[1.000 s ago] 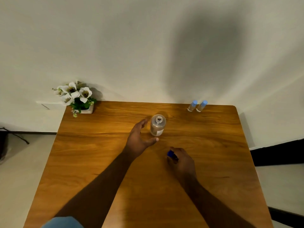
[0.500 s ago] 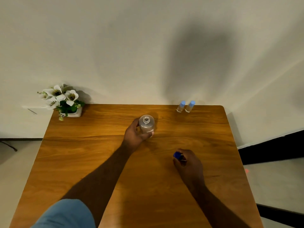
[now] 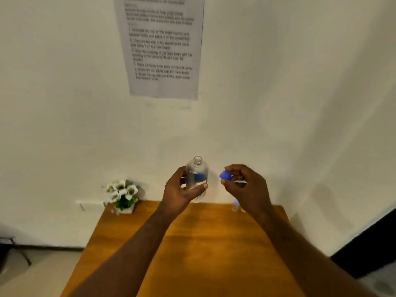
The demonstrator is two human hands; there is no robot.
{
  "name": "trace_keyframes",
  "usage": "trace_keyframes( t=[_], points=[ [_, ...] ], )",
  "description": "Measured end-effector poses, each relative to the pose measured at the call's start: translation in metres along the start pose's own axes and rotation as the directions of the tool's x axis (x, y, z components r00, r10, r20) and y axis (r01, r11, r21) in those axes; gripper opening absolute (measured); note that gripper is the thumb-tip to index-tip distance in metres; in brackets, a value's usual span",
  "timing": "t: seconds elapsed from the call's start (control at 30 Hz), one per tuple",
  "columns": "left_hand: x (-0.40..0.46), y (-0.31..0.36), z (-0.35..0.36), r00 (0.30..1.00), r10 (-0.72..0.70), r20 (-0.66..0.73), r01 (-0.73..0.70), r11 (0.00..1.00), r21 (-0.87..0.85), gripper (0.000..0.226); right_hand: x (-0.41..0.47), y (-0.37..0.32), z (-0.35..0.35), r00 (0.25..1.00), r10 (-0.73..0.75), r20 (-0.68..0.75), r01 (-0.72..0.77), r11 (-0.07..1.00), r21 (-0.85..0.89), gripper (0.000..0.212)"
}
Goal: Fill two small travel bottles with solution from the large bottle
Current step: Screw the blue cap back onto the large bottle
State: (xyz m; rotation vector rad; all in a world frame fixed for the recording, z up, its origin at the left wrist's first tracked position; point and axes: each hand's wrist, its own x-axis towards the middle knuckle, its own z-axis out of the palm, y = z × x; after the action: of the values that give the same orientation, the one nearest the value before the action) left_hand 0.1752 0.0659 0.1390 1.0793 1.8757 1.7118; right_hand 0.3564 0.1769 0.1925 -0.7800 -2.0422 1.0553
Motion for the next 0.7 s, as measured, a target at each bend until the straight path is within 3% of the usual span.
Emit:
trace_keyframes(
  t=[0.1,0.3,0.53,0.7],
  points=[
    [0.007,0.065,-0.016,0.994,0.107,-0.023,-0.107,0.994,-0.009,0.06,0.038,-0.077,-0.036,0.988,-0.15,0.045,0.148,0.988,0.049,0.031],
    [0.005,0.175,-0.037,0.957,0.283,-0.058,-0.284,0.959,0.003,0.051,0.073,-0.224,-0.101,0.868,-0.418,0.268,0.469,0.867,-0.168,0.032],
    [-0.009,0.238,-0.05,0.921,0.386,-0.056,-0.385,0.922,0.022,0.052,0.071,-0.321,-0.131,0.751,-0.418,0.512,0.634,0.673,-0.381,0.032],
    [-0.019,0.257,-0.052,0.917,0.398,-0.032,-0.398,0.917,0.004,0.057,0.062,-0.348,-0.137,0.713,-0.392,0.582,0.682,0.582,-0.443,0.032]
  ],
)
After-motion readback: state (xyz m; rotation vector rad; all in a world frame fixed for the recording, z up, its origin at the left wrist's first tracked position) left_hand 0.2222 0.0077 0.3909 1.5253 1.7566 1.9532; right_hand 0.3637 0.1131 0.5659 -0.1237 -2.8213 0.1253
